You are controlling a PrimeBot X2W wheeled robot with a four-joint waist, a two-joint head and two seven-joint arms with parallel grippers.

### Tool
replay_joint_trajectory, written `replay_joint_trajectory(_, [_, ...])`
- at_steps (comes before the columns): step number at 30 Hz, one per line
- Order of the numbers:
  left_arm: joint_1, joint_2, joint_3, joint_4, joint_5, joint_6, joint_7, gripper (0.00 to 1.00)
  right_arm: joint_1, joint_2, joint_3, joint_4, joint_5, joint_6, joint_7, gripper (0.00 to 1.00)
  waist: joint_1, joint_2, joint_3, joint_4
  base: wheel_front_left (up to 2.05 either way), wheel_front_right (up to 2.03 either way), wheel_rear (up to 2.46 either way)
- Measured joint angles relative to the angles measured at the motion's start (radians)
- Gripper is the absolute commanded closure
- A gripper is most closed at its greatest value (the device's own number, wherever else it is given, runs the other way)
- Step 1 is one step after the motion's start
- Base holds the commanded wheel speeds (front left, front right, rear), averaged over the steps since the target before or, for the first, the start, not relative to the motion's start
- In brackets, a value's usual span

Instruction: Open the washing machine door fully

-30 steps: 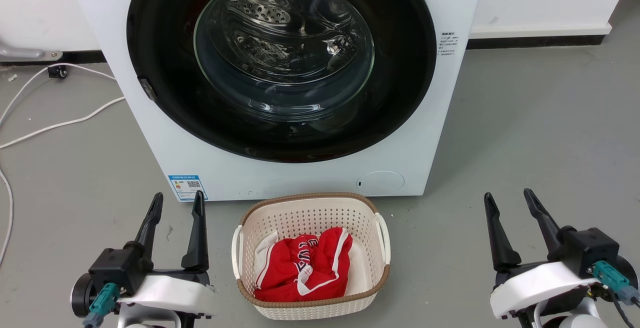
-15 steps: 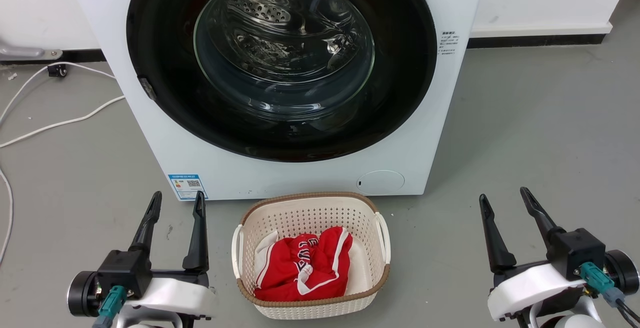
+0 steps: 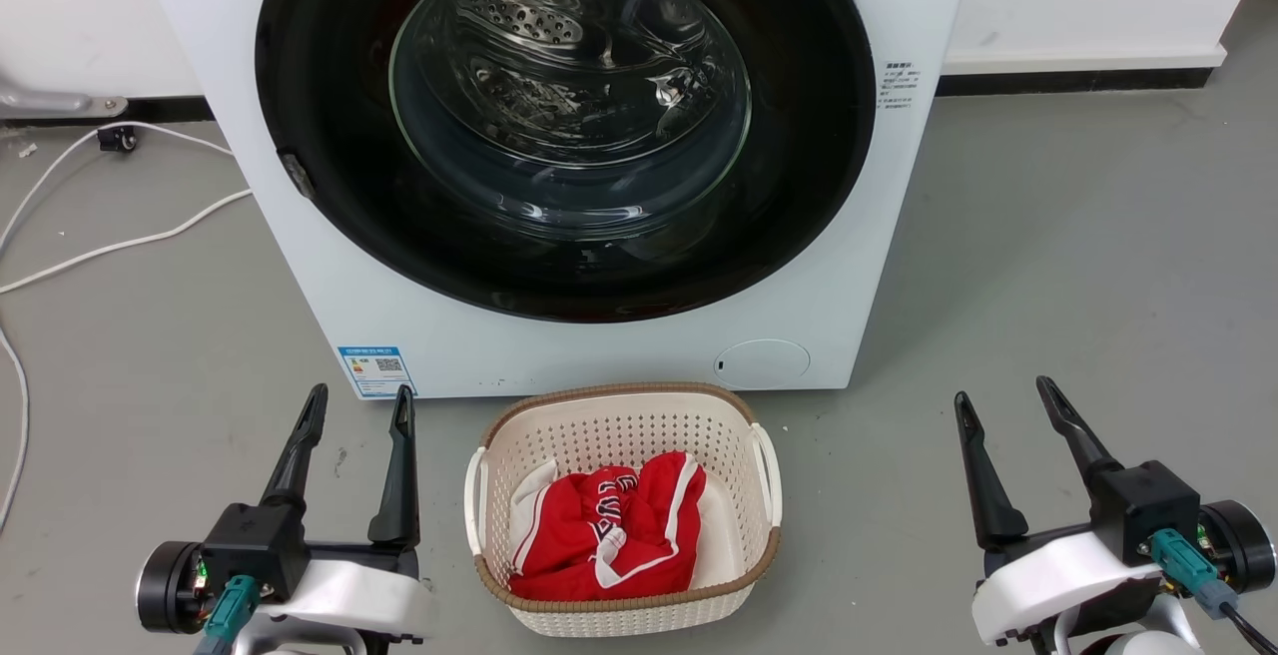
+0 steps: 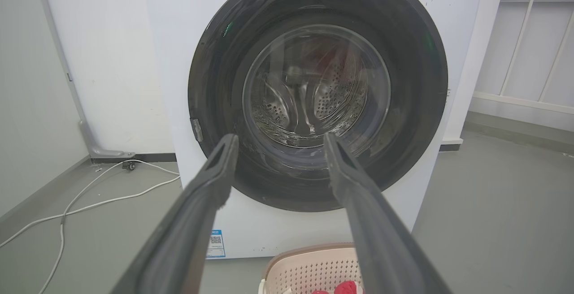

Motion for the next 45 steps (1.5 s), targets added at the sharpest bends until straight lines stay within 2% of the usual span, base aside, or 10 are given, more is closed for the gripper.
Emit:
replay_joint_trajectory(9, [0.004, -0.002, 0.002, 0.002, -0.002, -0.003, 0.000, 0.00, 0.000, 0.000, 0.002, 0.007, 0.012, 0.000, -0.002, 0.00, 0.0000, 0.0000, -0.003, 0.001, 0.00, 0.00, 0.00])
replay_joint_trajectory(10, [0.004, -0.002, 0.003, 0.002, -0.002, -0.003, 0.000, 0.00, 0.000, 0.000, 0.003, 0.009, 0.016, 0.000, -0.002, 0.49, 0.0000, 0.0000, -0.004, 0.001, 0.00, 0.00, 0.00])
replay_joint_trajectory(11, [0.004, -0.002, 0.003, 0.001, -0.002, -0.003, 0.000, 0.00, 0.000, 0.000, 0.004, 0.010, 0.017, 0.000, -0.002, 0.86, 0.0000, 0.0000, -0.004, 0.001, 0.00, 0.00, 0.00])
replay_joint_trajectory(12, [0.004, -0.002, 0.003, 0.001, -0.002, -0.003, 0.000, 0.00, 0.000, 0.000, 0.004, 0.010, 0.018, 0.000, -0.003, 1.00, 0.0000, 0.0000, -0.004, 0.002, 0.00, 0.00, 0.00])
replay_joint_trajectory(22, [0.004, -0.004, 0.008, 0.001, 0.001, -0.004, 0.000, 0.00, 0.000, 0.000, 0.008, 0.029, 0.107, 0.000, -0.012, 1.00, 0.0000, 0.0000, -0.005, 0.004, 0.00, 0.00, 0.00])
replay_joint_trajectory(31, [0.004, -0.005, 0.013, 0.004, 0.003, 0.002, 0.000, 0.00, -0.024, 0.000, -0.005, 0.171, 0.721, 0.000, -0.089, 1.00, 0.0000, 0.0000, -0.004, 0.008, 0.00, 0.00, 0.00])
replay_joint_trajectory(34, [0.004, -0.005, 0.013, 0.003, 0.003, 0.005, 0.000, 0.00, -0.053, 0.001, 0.010, 0.212, 1.047, 0.000, -0.105, 1.00, 0.0000, 0.0000, 0.001, 0.008, 0.00, 0.00, 0.00])
replay_joint_trajectory(36, [0.003, -0.005, 0.014, 0.002, 0.001, 0.006, 0.000, 0.00, -0.079, 0.001, 0.019, 0.225, 1.314, 0.000, -0.111, 1.00, 0.0000, 0.0000, 0.006, 0.009, 0.00, 0.00, 0.00])
replay_joint_trajectory(39, [0.003, -0.006, 0.015, -0.001, 0.000, 0.010, 0.000, 0.00, -0.122, 0.002, 0.012, 0.235, 1.573, 0.000, -0.116, 1.00, 0.0000, 0.0000, 0.015, 0.008, 0.00, 0.00, 0.00])
replay_joint_trajectory(45, [-0.015, -0.006, 0.027, -0.029, -0.002, 0.012, 0.000, 0.00, -0.271, -0.005, -0.046, 0.261, 1.573, 0.000, -0.121, 1.00, 0.0000, 0.0000, 0.059, 0.007, 0.00, 0.00, 0.00])
